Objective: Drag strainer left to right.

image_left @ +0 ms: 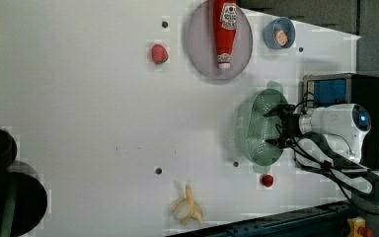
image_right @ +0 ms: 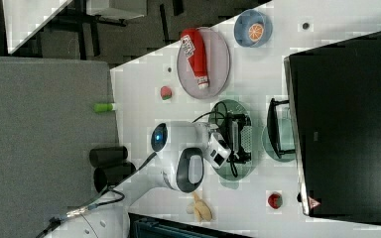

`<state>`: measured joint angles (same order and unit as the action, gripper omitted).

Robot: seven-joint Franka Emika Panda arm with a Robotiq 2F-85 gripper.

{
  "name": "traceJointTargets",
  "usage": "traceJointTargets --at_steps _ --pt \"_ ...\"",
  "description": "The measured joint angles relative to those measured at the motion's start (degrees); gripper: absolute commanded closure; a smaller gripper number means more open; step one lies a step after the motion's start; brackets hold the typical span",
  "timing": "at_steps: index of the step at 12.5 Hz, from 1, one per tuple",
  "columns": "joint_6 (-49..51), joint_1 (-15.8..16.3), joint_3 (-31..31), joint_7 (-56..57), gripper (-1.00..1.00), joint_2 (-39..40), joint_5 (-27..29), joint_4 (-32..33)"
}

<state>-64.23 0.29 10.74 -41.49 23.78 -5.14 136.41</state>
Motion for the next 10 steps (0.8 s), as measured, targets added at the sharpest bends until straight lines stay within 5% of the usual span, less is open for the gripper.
traceJointTargets --at_steps 4,7,10 --pt "4.3 -1.1 -1.7 2.6 -1.00 -2.1 1.0 -0.6" --pt "17.2 -1.7 -5.3 10.9 -1.00 -11.2 -0.2 0.1" --pt "27.8 0.4 -5.7 22.6 -1.00 -21.4 -0.1 -6.4"
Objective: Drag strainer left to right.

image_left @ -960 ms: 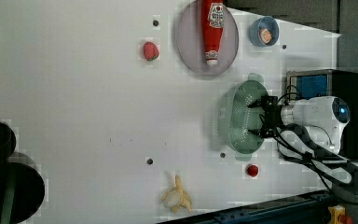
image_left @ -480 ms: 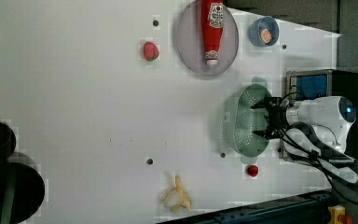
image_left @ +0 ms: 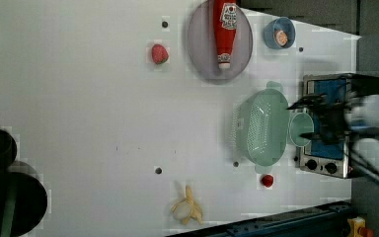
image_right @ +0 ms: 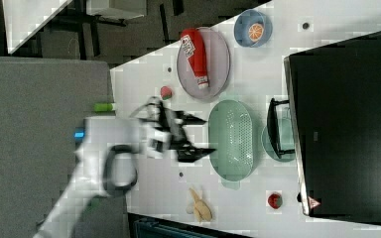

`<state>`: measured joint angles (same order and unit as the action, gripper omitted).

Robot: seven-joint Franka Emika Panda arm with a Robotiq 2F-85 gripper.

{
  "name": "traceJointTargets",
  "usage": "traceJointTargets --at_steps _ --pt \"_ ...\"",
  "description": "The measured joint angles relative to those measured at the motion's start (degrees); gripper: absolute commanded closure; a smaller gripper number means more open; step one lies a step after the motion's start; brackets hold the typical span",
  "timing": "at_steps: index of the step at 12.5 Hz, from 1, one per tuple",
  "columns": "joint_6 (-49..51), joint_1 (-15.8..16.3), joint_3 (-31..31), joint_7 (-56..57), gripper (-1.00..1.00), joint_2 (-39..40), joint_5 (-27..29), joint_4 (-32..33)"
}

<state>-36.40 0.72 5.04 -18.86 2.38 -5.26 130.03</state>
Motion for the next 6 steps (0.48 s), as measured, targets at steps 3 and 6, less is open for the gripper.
traceJointTargets --at_steps 3,6 --pt "15.1 0.3 -0.5 10.0 -1.00 -9.8 2.7 -10.7" --pt "29.3 0.5 0.1 17.3 -1.00 -15.5 2.0 -21.0"
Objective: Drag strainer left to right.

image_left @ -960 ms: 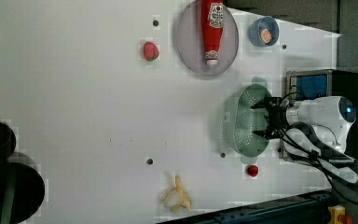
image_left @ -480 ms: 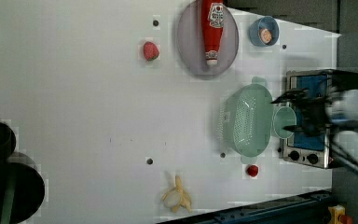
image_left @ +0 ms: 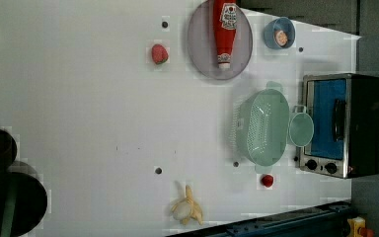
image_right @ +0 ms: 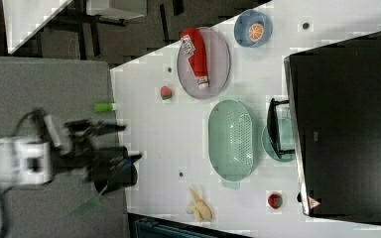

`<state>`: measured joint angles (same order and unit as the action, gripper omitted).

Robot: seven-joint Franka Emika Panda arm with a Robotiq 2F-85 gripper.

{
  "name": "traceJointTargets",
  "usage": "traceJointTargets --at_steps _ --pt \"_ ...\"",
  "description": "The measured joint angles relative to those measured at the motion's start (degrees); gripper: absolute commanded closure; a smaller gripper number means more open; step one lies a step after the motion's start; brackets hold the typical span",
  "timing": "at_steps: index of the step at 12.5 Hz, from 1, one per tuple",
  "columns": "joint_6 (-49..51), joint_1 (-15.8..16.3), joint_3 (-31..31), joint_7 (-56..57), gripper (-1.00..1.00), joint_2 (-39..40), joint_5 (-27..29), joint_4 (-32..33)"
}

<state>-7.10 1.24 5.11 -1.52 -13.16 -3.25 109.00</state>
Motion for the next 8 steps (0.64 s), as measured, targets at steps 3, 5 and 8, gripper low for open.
traceJointTargets --at_steps 3,5,8 --pt "7.1 -0.4 -0.1 2.9 -1.00 -2.0 -1.2 -6.4" --pt "8.0 0.0 0.5 3.6 -1.00 -2.4 -1.5 -6.4" --pt "8.3 -0.1 0.8 5.2 -1.00 -0.3 -1.1 -5.3"
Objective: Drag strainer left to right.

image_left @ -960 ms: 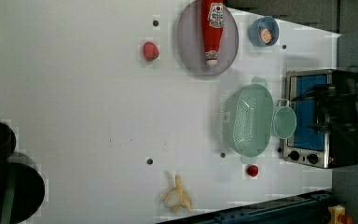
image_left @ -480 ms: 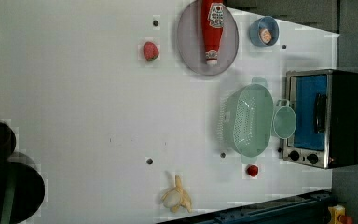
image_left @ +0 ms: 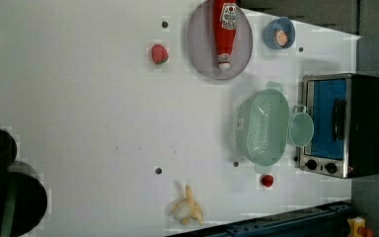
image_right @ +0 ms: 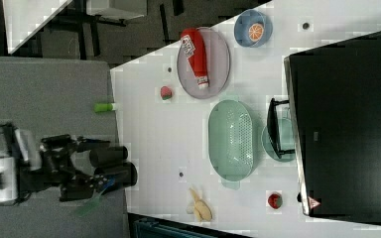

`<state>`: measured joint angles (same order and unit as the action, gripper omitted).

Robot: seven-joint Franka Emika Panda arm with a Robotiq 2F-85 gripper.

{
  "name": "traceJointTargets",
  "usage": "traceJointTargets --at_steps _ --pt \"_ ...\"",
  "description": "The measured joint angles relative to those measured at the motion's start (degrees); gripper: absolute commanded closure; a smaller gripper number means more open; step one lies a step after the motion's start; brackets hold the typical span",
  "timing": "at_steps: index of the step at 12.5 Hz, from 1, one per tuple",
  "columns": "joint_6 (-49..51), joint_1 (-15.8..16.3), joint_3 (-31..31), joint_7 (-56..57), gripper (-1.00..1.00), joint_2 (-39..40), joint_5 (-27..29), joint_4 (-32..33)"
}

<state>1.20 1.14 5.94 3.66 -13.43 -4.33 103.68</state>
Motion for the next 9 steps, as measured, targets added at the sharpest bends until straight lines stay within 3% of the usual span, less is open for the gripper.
traceJointTargets --at_steps 9 --pt "-0.1 0.4 -0.4 0.9 -1.00 2.7 0.5 1.0"
